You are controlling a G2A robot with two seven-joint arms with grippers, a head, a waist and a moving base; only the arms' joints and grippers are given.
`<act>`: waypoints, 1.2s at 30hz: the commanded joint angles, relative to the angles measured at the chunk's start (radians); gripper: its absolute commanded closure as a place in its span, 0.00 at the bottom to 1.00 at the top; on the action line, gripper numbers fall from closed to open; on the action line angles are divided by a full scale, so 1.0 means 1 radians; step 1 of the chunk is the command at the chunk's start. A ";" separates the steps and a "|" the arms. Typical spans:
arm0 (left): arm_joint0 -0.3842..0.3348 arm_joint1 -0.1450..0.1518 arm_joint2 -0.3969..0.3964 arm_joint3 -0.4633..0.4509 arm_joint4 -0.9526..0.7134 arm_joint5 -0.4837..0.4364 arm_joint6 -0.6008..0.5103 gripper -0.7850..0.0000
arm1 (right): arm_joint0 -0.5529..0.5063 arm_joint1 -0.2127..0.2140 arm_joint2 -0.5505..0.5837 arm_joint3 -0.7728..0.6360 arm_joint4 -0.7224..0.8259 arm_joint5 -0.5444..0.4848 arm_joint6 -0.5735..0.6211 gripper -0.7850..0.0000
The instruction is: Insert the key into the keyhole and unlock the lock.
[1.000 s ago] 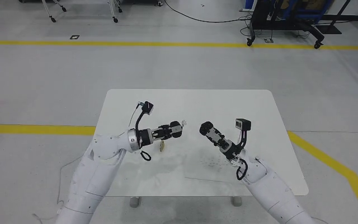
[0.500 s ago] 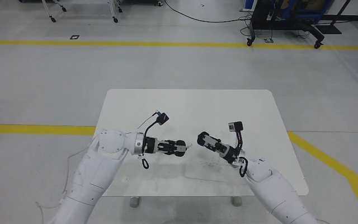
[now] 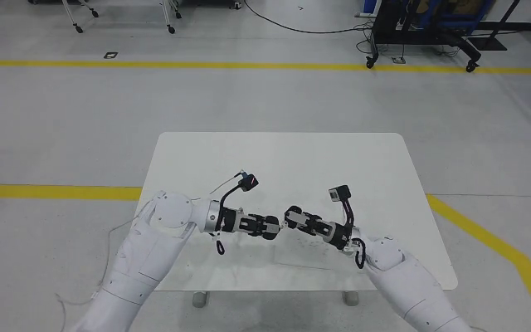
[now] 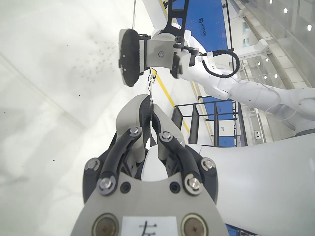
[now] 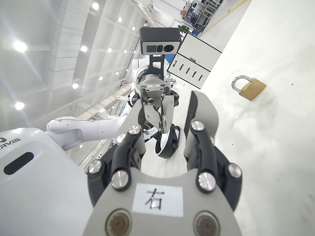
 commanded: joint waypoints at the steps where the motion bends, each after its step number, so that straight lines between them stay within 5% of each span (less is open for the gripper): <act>1: -0.001 0.002 0.003 -0.001 0.000 0.001 0.002 1.00 | -0.008 0.003 0.005 -0.012 0.003 0.014 0.016 0.89; 18: -0.010 0.013 0.027 -0.006 -0.005 -0.001 0.013 1.00 | -0.034 0.010 0.014 -0.061 0.006 0.069 0.067 0.90; 22: -0.012 0.016 0.032 -0.006 -0.010 -0.003 0.015 1.00 | -0.033 0.010 0.013 -0.059 0.009 0.078 0.074 1.00; 29: -0.015 0.020 0.037 -0.002 -0.011 0.001 0.030 1.00 | -0.033 0.011 0.015 -0.056 0.026 0.075 0.091 1.00; 30: -0.015 0.021 0.037 -0.001 -0.012 0.004 0.037 0.93 | -0.034 0.011 0.017 -0.056 0.029 0.071 0.092 1.00; 31: -0.016 0.021 0.037 0.000 -0.010 0.007 0.043 0.58 | -0.035 0.011 0.019 -0.057 0.034 0.069 0.094 1.00; 32: -0.017 0.022 0.036 0.002 -0.009 0.009 0.050 0.13 | -0.037 0.012 0.021 -0.057 0.039 0.068 0.098 1.00; 36: -0.015 0.025 0.026 0.005 -0.014 0.015 0.087 0.00 | -0.041 0.014 0.032 -0.059 0.053 0.067 0.109 1.00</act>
